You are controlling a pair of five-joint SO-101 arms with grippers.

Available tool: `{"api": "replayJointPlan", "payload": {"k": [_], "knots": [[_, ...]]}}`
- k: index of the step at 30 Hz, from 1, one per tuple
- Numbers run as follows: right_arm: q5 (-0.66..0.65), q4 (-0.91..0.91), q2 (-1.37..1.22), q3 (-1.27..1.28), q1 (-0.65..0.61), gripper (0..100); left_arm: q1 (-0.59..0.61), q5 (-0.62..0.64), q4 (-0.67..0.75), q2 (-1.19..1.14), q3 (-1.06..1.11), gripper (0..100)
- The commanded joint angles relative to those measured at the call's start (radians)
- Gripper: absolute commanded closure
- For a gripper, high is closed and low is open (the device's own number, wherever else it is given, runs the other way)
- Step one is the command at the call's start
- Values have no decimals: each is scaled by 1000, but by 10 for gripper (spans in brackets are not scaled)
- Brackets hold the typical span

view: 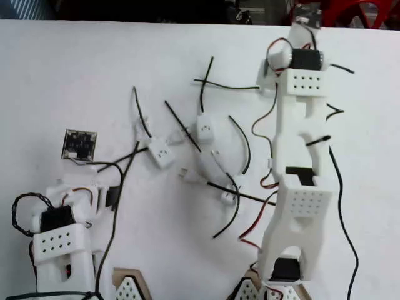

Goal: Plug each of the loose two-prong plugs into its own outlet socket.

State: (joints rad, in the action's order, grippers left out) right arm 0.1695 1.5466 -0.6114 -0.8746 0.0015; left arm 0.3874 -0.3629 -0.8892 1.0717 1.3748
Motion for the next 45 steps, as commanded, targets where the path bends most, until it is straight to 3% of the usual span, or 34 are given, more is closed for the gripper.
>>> {"api": "replayJointPlan", "payload": {"k": [1, 4, 9, 16, 23, 29, 32, 36, 45], "knots": [[8, 174, 24, -48, -77, 824, 5, 2, 20, 19, -6, 653], [-5, 174, 25, -17, -94, 879, 5, 2, 20, 19, -5, 653], [-190, 176, 30, 61, -160, 984, 5, 0, 20, 19, -5, 653], [-206, 173, 213, 391, -249, 935, 5, 0, 25, 19, -5, 652], [-195, 162, 371, 620, -418, 932, 5, 0, 41, 19, 3, 651], [3, 62, 367, 635, -510, 932, 7, 0, 41, 19, 3, 650], [-38, -21, 363, 635, -539, 932, 8, 0, 41, 19, 3, 650], [-192, -136, 358, 635, -573, 932, 8, 0, 41, 19, 5, 650], [-126, -289, 341, 640, -684, 896, 119, 9, 91, 19, -2, 653]]}}
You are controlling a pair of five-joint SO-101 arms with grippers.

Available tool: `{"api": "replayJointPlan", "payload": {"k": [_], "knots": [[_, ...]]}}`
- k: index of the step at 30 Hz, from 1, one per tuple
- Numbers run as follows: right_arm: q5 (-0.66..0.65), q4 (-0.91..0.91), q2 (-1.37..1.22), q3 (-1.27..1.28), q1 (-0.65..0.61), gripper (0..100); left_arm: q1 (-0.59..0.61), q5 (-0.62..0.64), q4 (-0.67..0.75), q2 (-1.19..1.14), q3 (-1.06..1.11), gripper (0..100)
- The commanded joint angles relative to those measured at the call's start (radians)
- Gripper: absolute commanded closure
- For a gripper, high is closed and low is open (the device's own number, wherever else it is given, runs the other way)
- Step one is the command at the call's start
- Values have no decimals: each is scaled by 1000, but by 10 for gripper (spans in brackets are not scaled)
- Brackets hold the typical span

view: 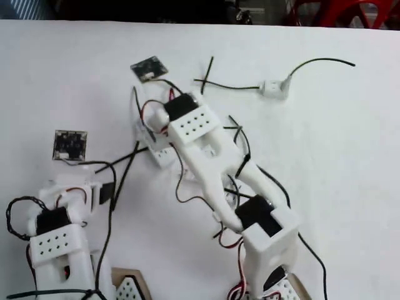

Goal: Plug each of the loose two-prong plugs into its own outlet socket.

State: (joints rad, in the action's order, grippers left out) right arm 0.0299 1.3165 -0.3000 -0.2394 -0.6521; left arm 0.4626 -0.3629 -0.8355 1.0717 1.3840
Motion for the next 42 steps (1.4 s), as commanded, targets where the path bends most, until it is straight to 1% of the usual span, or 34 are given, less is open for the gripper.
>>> {"api": "replayJointPlan", "payload": {"k": [1, 3, 5, 14, 18, 20, 22, 25, 31, 33, 36, 38, 42], "knots": [[14, -65, 10, 0, -35, 875, 44, 9, 37, 19, -11, 653], [14, -67, -38, -12, -45, 843, 44, 9, 38, 19, -11, 653], [14, -31, -85, -32, -48, 842, 44, 9, 38, 19, -11, 653], [12, 289, -114, -110, -28, 850, 44, 9, 37, 19, -11, 653], [15, 390, -114, -110, -36, 850, 44, 9, 37, 19, -11, 652], [34, 403, -114, -109, -33, 854, 44, 9, 37, 19, -11, 652], [57, 403, -114, -100, -28, 887, 44, 9, 37, 19, -11, 651], [57, 403, -101, -37, -47, 926, 44, 9, 37, 19, -9, 651], [57, 401, 64, 193, -91, 929, 44, 9, 37, 19, -9, 651], [57, 383, 131, 269, -88, 930, 44, 9, 37, 19, -9, 651], [61, 286, 203, 413, -68, 929, 44, 9, 37, 19, -9, 651], [64, 182, 232, 508, -48, 929, 44, 9, 37, 19, -9, 651], [64, -7, 228, 629, 16, 929, 44, 9, 37, 19, -8, 651]]}}
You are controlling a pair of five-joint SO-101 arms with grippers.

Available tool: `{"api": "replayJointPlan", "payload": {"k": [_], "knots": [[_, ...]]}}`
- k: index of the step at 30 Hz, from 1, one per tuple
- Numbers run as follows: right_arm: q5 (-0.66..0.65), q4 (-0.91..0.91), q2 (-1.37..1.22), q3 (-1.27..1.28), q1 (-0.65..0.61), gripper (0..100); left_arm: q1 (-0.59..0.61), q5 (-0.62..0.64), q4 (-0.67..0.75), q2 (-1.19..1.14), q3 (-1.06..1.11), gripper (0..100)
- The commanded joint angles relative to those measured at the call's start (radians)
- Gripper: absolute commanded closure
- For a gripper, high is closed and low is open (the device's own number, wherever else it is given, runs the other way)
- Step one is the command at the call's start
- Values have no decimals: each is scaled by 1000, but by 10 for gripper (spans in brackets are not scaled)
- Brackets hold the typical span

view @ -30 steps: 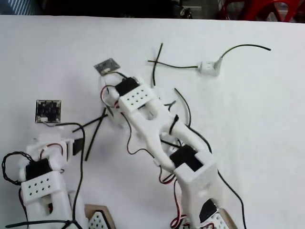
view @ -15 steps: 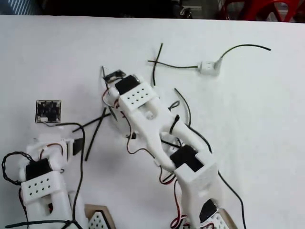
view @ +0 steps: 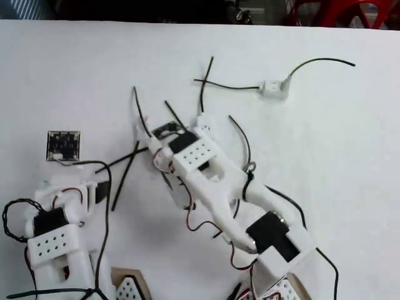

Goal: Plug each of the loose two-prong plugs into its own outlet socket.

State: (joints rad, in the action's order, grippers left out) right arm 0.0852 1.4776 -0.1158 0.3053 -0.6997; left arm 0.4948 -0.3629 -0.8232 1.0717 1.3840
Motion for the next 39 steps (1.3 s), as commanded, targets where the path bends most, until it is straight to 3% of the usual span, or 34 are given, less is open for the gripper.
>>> {"api": "replayJointPlan", "payload": {"k": [1, 9, 12, 16, 20, 25, 32, 39], "knots": [[9, -208, 35, 98, 88, 928, 12, 9, 25, 19, -8, 651], [-5, -479, -71, 103, 341, 928, 12, 9, 25, 19, -6, 652], [-75, -581, -76, 101, 406, 928, 12, 9, 25, 19, -6, 652], [-87, -602, -58, 35, 469, 928, 12, 9, 25, 19, -6, 652], [-6, -444, -30, -40, 455, 909, 12, 9, 25, 19, -6, 652], [123, -285, -12, -77, 384, 793, 12, 9, 25, 19, -6, 652], [275, -300, -5, -77, 329, 785, 12, 9, 25, 19, -6, 652], [288, -401, -5, -77, 410, 786, 12, 8, 25, 19, -5, 652]]}}
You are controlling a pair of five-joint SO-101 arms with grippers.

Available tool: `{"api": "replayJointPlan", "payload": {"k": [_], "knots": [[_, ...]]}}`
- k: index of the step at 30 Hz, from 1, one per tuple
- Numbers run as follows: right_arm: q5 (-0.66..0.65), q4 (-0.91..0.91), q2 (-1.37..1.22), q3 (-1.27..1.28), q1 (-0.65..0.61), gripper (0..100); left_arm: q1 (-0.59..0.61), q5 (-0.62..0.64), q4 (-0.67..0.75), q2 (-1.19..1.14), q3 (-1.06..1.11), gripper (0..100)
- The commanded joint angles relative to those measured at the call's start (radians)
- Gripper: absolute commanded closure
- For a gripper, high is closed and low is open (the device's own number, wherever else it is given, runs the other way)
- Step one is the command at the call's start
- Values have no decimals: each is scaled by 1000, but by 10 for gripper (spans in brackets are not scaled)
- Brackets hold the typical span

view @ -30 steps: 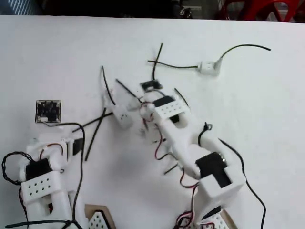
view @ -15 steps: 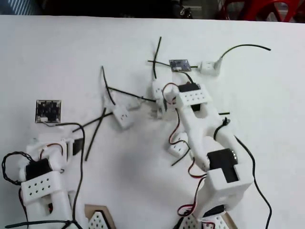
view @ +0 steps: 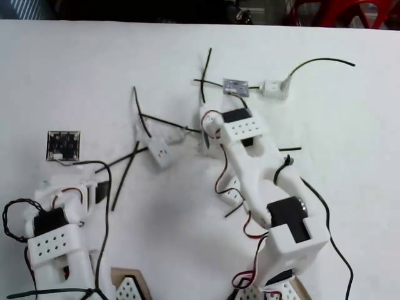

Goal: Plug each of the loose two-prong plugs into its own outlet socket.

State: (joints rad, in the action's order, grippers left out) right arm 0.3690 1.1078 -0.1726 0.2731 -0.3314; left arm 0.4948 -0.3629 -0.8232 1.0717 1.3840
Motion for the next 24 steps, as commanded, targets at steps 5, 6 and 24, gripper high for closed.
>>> {"api": "replayJointPlan", "payload": {"k": [5, 6, 24], "knots": [[-91, -15, 67, -60, 70, 785, 12, 8, 25, 19, -5, 651], [-104, -16, 68, -61, 77, 785, 12, 8, 25, 19, -5, 651], [-356, 137, -243, -272, 137, 784, 12, 8, 25, 19, -5, 651]]}}
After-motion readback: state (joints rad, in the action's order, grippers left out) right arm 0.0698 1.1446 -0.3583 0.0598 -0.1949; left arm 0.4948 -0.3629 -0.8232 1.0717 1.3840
